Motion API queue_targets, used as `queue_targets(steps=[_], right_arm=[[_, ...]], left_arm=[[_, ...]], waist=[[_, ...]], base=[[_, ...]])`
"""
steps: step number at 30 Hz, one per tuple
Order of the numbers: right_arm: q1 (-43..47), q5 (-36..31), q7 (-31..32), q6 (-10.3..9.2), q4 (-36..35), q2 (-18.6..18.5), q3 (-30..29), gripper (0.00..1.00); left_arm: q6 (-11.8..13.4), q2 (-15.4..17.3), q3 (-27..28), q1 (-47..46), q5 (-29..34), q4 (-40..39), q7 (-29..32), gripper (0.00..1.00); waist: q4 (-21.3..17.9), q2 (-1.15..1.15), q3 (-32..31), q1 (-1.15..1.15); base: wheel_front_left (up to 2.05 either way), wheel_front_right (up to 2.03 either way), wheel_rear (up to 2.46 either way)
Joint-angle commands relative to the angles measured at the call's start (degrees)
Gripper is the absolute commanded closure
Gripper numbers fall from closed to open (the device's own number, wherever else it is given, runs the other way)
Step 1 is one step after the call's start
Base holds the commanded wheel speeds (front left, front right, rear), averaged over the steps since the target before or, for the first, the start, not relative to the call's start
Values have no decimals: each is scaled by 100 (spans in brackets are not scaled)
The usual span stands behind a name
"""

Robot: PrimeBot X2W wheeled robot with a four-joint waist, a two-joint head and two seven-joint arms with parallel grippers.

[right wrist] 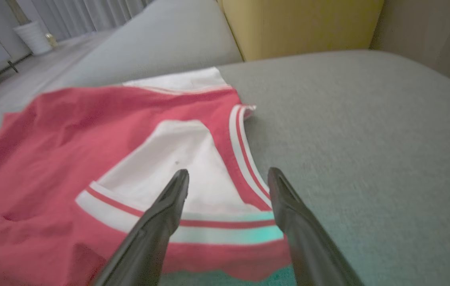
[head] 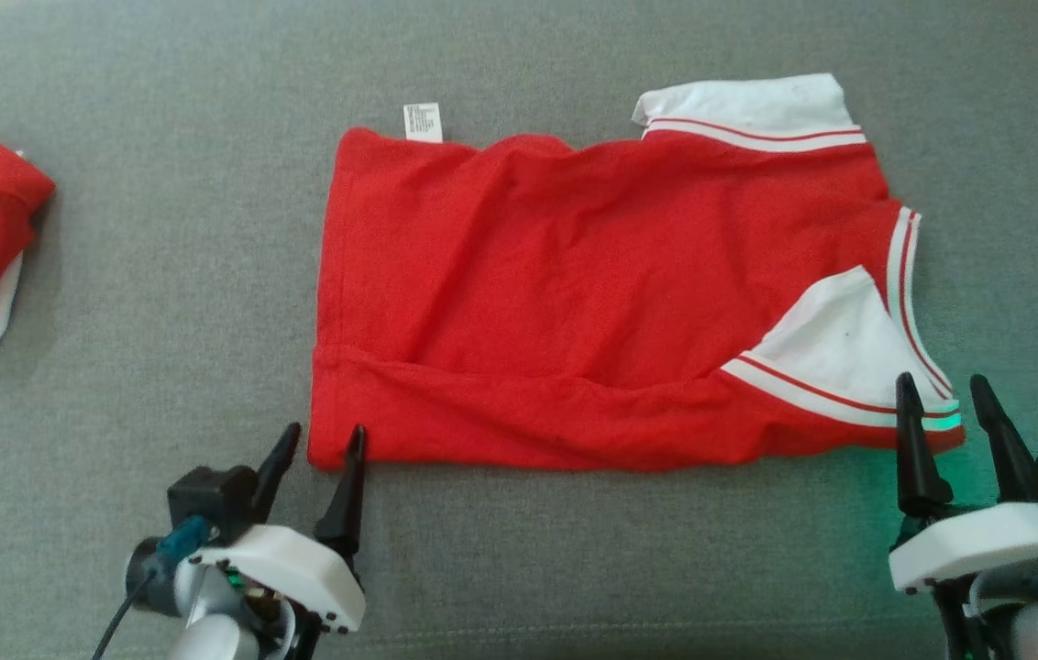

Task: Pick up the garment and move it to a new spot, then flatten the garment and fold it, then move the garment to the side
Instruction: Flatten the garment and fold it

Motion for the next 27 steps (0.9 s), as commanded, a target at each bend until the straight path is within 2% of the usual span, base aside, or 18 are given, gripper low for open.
queue_targets(steps=[1,8,13,14,15,16,17,18,22,27], right_arm=[[-178,-37,166,44,-57,-36,18,0],[-362,18,923,44,281,-35,-256,0],[-592,99,1458,44,489,-34,-318,0],[-649,160,1644,44,565,-34,-364,0],[-649,160,1644,44,565,-34,-364,0],[-662,171,1737,44,598,-34,-386,0],[-670,211,1823,44,619,-34,-392,54],[-680,251,1860,44,615,-34,-407,100],[-649,392,1937,44,572,-34,-432,100],[-555,586,1907,44,397,-34,-415,100]], left_arm=[[-87,5,162,-282,-94,-2,52,0],[-378,-164,183,-613,-523,615,274,0],[-578,-162,165,-888,-695,920,451,0],[-655,-129,120,-956,-737,1037,581,27],[-655,-129,120,-956,-737,1037,581,27],[-685,-107,100,-988,-745,1077,620,64],[-711,-85,75,-1007,-745,1102,650,100],[-729,-61,44,-1016,-736,1121,690,100],[-711,9,-5,-993,-650,1028,597,100],[-541,32,43,-853,-579,623,359,100]], waist=[[26,0,129,0],[73,0,384,0],[64,0,496,0],[62,0,525,0],[62,0,525,0],[57,0,538,0],[54,0,547,0],[51,0,554,0],[39,0,555,0],[56,0,496,0]], base=[[0,0,0],[0,0,0],[0,0,0],[0,0,0],[0,0,0],[0,0,0],[0,0,0],[0,0,0],[0,0,0],[0,0,0]])
